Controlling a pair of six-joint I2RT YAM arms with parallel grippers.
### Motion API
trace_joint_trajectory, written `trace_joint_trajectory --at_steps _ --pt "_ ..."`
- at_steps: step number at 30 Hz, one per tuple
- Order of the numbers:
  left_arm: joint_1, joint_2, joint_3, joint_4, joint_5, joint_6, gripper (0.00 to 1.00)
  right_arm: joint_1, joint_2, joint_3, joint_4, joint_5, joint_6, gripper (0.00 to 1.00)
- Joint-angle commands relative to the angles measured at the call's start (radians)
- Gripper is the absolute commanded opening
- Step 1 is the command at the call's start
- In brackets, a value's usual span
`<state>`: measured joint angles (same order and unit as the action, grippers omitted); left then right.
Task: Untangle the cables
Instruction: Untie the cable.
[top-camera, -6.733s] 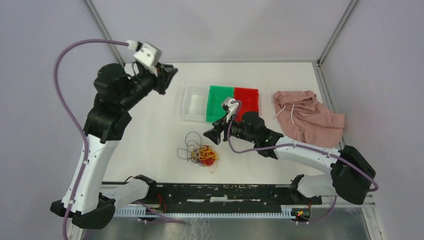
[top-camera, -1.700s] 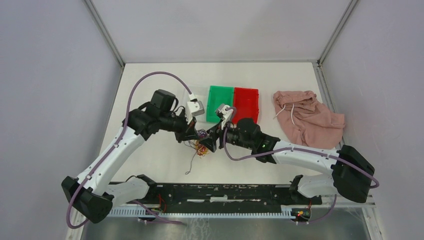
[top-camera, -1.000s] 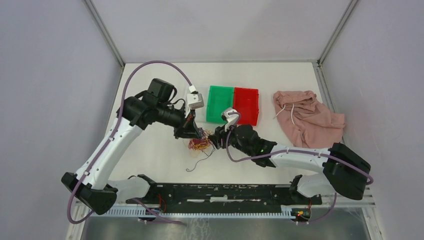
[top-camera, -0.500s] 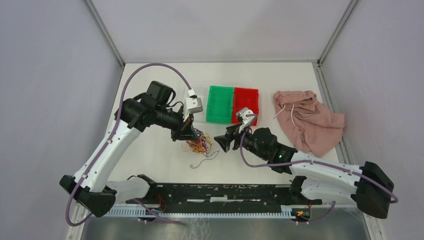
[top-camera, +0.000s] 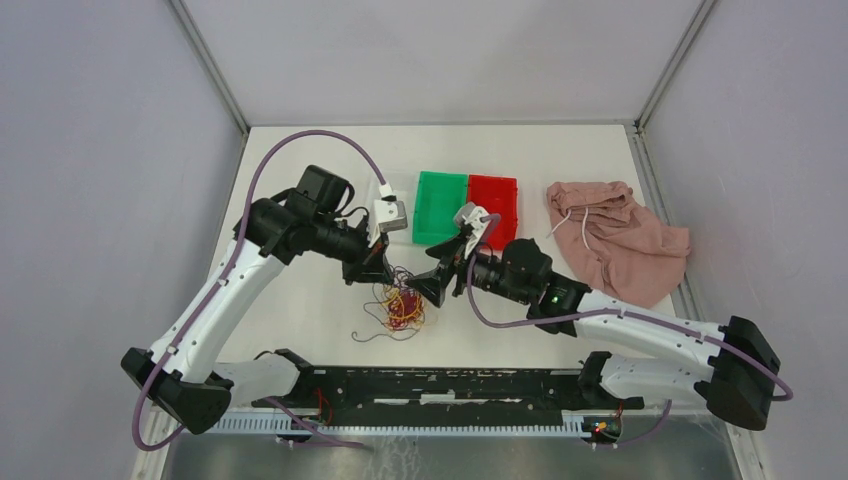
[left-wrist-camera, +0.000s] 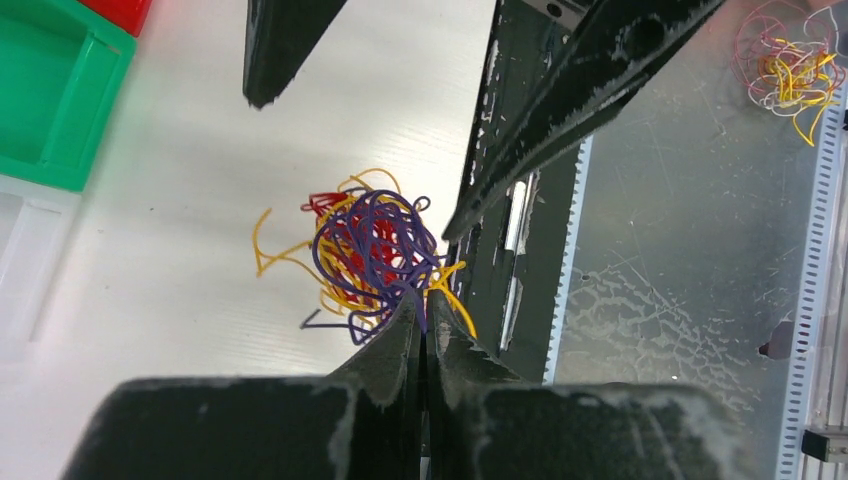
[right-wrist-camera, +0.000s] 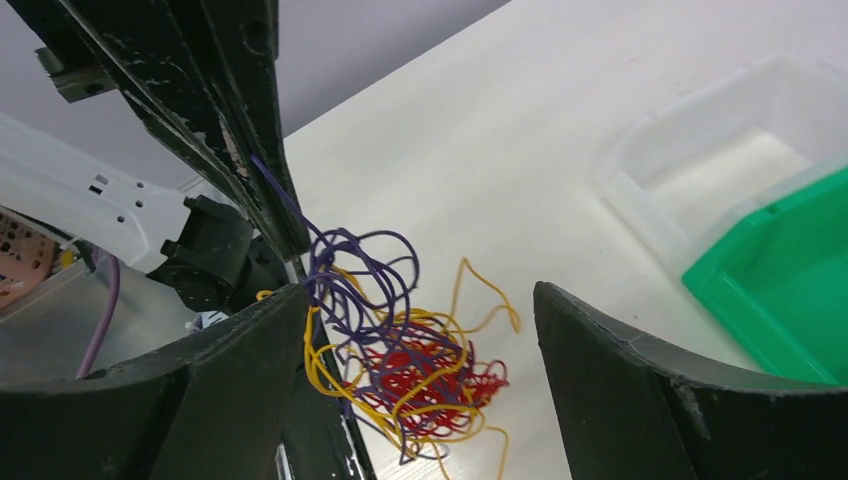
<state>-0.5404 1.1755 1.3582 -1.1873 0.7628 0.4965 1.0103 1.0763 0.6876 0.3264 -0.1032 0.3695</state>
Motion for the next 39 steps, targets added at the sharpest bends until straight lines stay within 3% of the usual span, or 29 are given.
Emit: trace_joint_trajectory --at_steps 1,7,13,18,22,30,39 --pt "-0.006 -0.004 0.039 0.019 0.037 0.038 0.03 0.011 0.054 0.08 0.112 -0.104 -0.001 0.9" --pt "-0.012 0.008 0.069 -0.003 0.061 0.049 0.03 0.026 0.149 0.133 0.111 -0.089 -0.017 0.88" --pt "-0.021 0.03 0.112 -0.024 0.109 0.029 0.03 0.043 0.226 0.165 0.119 0.041 -0.049 0.84" --pt "-0.029 0.057 0.149 -0.061 0.146 0.027 0.03 0.049 0.255 0.153 0.216 0.177 -0.062 0.74" --pt "-0.033 0.083 0.195 -0.117 0.164 0.053 0.03 0.048 0.282 0.178 0.18 0.213 -0.074 0.69" --pt "-0.037 0.125 0.373 -0.265 0.169 0.102 0.03 0.048 0.277 0.04 0.197 0.391 -0.076 0.59" --pt "-0.039 0.096 0.392 -0.273 0.114 0.109 0.03 0.036 0.214 -0.033 0.16 0.433 -0.057 0.52"
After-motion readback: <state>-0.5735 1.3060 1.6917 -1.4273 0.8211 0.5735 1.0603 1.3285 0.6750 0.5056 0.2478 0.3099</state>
